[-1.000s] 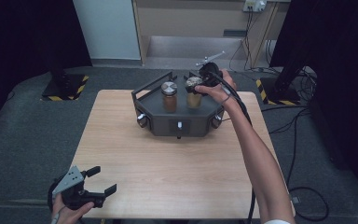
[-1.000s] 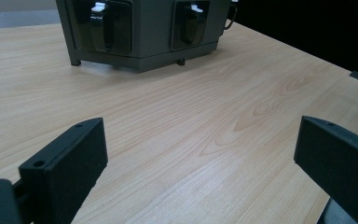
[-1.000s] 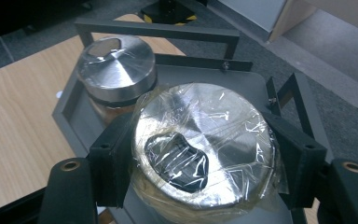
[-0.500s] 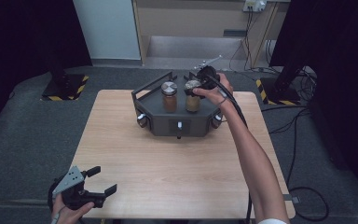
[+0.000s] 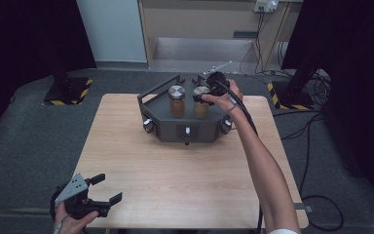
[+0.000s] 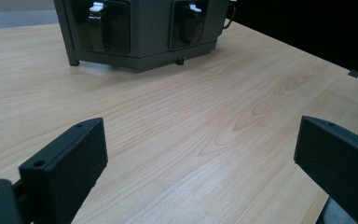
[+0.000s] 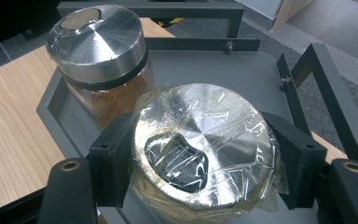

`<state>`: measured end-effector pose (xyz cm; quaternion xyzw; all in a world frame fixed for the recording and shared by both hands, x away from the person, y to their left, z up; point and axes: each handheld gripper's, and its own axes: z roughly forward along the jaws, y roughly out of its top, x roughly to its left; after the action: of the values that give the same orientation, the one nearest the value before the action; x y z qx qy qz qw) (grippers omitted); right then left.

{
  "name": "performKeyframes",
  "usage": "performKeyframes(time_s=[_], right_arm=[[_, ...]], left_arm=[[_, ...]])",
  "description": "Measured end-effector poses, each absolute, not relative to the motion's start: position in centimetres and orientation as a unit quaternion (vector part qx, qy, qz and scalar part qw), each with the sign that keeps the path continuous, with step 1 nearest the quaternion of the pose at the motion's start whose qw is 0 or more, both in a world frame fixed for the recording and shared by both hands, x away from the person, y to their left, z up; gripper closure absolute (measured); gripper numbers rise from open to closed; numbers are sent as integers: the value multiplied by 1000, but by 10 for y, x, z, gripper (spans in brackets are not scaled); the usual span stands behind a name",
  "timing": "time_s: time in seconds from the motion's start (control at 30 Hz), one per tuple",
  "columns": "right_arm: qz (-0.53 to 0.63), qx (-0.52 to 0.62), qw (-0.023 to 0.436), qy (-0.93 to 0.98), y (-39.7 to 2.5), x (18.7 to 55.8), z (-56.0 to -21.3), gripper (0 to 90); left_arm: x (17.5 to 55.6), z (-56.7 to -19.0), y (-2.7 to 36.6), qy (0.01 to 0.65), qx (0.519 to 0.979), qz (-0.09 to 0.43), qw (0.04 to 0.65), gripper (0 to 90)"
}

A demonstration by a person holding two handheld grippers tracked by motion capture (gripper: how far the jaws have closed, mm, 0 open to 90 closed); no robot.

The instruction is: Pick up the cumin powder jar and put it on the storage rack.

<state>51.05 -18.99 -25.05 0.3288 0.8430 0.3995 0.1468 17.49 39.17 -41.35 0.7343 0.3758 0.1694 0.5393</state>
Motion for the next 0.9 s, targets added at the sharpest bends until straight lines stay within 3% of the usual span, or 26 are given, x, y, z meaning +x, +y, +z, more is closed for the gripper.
performKeyframes(time_s=[0.1,0.2,0.27,0.9], right_arm=[[401,326,141,844,-192,511,-252,284],[401,330,144,842,-191,509,-254,94],[411,342,142,833,-193,506,-256,43],[432,328,174,822,-226,463,-211,22]], left_arm=[[175,-414,391,376,734,169,539,16],[175,-413,391,375,736,170,538,16],[175,-413,391,376,735,170,538,16],[175,-413,391,374,736,171,538,16]])
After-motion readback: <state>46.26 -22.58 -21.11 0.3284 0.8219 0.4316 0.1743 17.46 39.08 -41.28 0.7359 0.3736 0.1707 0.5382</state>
